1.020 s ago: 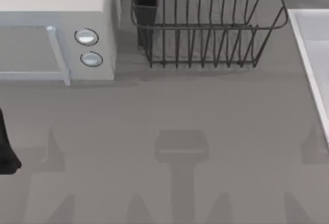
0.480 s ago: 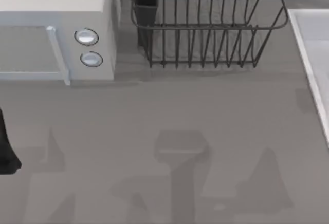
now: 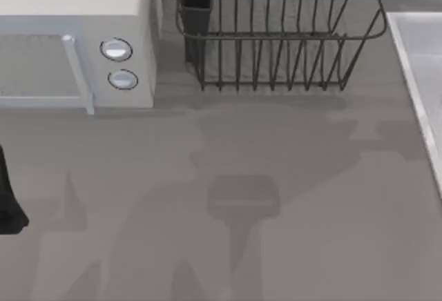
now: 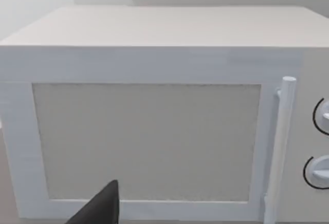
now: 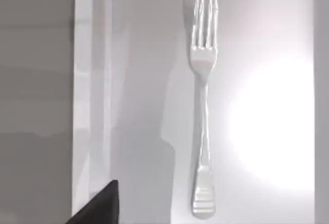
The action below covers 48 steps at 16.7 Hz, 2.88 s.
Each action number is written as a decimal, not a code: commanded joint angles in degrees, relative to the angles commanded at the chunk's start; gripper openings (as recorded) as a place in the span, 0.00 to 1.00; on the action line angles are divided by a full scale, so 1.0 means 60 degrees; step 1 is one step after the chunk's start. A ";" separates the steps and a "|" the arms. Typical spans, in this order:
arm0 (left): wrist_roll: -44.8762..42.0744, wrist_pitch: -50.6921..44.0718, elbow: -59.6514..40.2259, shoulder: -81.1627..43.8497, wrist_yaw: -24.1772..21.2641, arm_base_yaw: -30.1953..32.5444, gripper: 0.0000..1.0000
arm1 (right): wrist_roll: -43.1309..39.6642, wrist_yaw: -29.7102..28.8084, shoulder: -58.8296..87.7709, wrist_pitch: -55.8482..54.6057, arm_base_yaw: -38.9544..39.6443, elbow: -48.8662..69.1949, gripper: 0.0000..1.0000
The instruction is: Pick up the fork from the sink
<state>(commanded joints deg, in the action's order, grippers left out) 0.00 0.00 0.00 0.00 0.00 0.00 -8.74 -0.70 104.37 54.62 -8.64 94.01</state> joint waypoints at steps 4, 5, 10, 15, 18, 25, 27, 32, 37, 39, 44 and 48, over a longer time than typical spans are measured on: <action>0.0000 0.0000 0.0000 0.0000 0.0000 0.0000 1.00 | -0.0147 0.0027 0.3281 0.1756 -0.0254 0.2808 1.00; 0.0000 0.0000 0.0000 0.0000 0.0000 0.0000 1.00 | -0.0172 0.0034 0.3951 0.2117 -0.0305 0.3382 1.00; 0.0000 0.0000 0.0000 0.0000 0.0000 0.0000 1.00 | -0.0239 0.0058 0.6001 0.3241 -0.0463 0.5160 1.00; 0.0000 0.0000 0.0000 0.0000 0.0000 0.0000 1.00 | -0.0243 0.0060 0.6130 0.3314 -0.0473 0.5274 1.00; 0.0000 0.0000 0.0000 0.0000 0.0000 0.0000 1.00 | -0.0238 0.0057 0.6197 0.3145 -0.0418 0.5140 1.00; 0.0000 0.0000 0.0000 0.0000 0.0000 0.0000 1.00 | -0.0221 0.0043 0.7374 0.0185 -0.0447 0.3543 1.00; 0.0000 0.0000 0.0000 0.0000 0.0000 0.0000 1.00 | -0.0217 0.0039 0.7715 -0.0537 -0.0456 0.3114 1.00; 0.0000 0.0000 0.0000 0.0000 0.0000 0.0000 1.00 | -0.0216 0.0037 0.7916 -0.0866 -0.0462 0.2881 1.00; 0.0000 0.0000 0.0000 0.0000 0.0000 0.0000 1.00 | -0.0216 0.0037 0.7916 -0.0866 -0.0462 0.2881 0.70; 0.0000 0.0000 0.0000 0.0000 0.0000 0.0000 1.00 | -0.0216 0.0037 0.7916 -0.0866 -0.0462 0.2881 0.55; 0.0000 0.0000 0.0000 0.0000 0.0000 0.0000 1.00 | -0.0216 0.0037 0.7916 -0.0866 -0.0462 0.2881 0.17; 0.0000 0.0000 0.0000 0.0000 0.0000 0.0000 1.00 | -0.0216 0.0037 0.7916 -0.0866 -0.0462 0.2881 0.00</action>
<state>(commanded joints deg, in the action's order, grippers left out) 0.00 0.00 0.00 0.00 0.00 0.00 -10.04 -0.48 151.86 49.43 -11.41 111.29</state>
